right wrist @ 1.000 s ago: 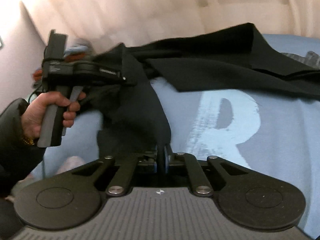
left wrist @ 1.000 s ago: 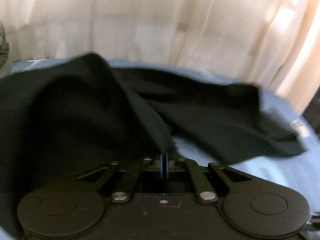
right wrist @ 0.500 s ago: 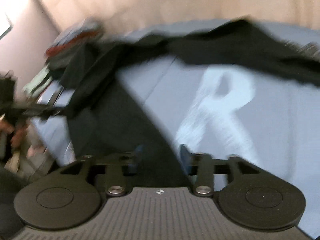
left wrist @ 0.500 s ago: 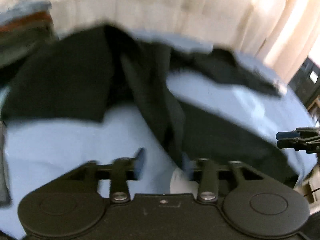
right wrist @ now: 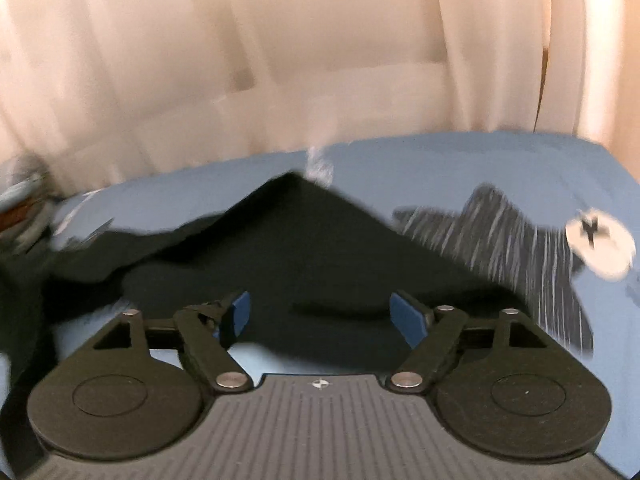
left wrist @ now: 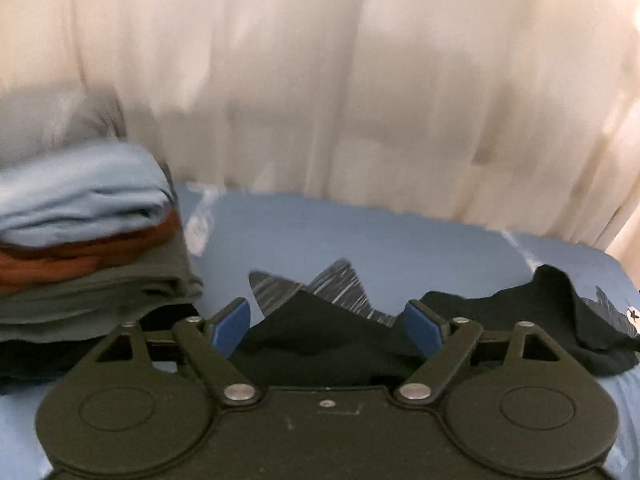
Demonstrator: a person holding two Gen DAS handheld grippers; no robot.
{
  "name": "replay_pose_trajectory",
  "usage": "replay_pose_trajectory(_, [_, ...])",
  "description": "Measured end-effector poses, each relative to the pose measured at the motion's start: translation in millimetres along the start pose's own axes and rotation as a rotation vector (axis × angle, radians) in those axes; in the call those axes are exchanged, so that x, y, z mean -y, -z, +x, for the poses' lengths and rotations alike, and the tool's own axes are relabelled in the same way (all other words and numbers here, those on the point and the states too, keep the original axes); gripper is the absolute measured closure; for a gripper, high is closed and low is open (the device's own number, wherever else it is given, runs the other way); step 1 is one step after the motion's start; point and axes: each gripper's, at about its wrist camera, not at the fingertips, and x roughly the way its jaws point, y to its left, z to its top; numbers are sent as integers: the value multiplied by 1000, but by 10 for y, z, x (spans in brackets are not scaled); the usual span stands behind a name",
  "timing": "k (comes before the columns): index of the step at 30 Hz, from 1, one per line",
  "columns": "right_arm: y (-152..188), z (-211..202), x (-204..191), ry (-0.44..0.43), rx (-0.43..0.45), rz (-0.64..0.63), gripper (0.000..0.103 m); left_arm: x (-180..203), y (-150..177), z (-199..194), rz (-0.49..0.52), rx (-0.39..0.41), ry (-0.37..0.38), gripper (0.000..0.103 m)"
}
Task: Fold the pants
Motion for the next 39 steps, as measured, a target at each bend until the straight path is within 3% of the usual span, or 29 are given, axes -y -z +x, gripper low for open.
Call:
replay_pose_trajectory(5, [-312, 411, 44, 46, -11, -63, 0, -293, -160, 494, -47, -174, -29, 0])
replay_pose_trajectory(13, [-553, 1071, -58, 5, -103, -192, 0, -227, -167, 1045, 77, -320, -18, 0])
replay_pose_trajectory(19, [-479, 1243, -91, 1, -174, -257, 0, -202, -72, 1242, 78, -394, 13, 0])
replay_pose_trajectory(20, [-475, 1229, -100, 10, -172, -265, 39, -176, -52, 1225, 90, -394, -2, 0])
replay_pose_trajectory(21, [-471, 1180, -130, 43, -147, -294, 94, -149, -38, 1203, 110, -386, -17, 0])
replay_pose_trajectory(22, [-490, 1145, -135, 54, -149, -303, 102, -131, -37, 1184, 117, -380, -23, 0])
replay_pose_trajectory(25, [-676, 956, -52, 80, -64, -225, 102, -151, -177, 1055, 66, -313, -30, 0])
replay_pose_trajectory(27, [-898, 707, 45, 113, 47, -170, 102, -179, -382, 862, 17, -200, -43, 0])
replay_pose_trajectory(31, [-1271, -68, 235, 94, 306, -77, 102, -300, -699, 291, -108, 69, -6, 0])
replay_pose_trajectory(33, [-1290, -519, 354, 49, 434, -31, 102, -384, -709, -6, -150, 193, 20, 0])
replay_pose_trajectory(35, [-1130, -959, 477, -10, 536, -42, 101, -495, -619, -239, -181, 257, 53, 0])
replay_pose_trajectory(37, [-857, -1188, 563, -40, 529, -78, 98, -566, -444, -354, -169, 275, 43, 0])
replay_pose_trajectory(39, [-488, -1235, 630, -50, 436, -124, 93, -610, -195, -311, -132, 219, 10, 0])
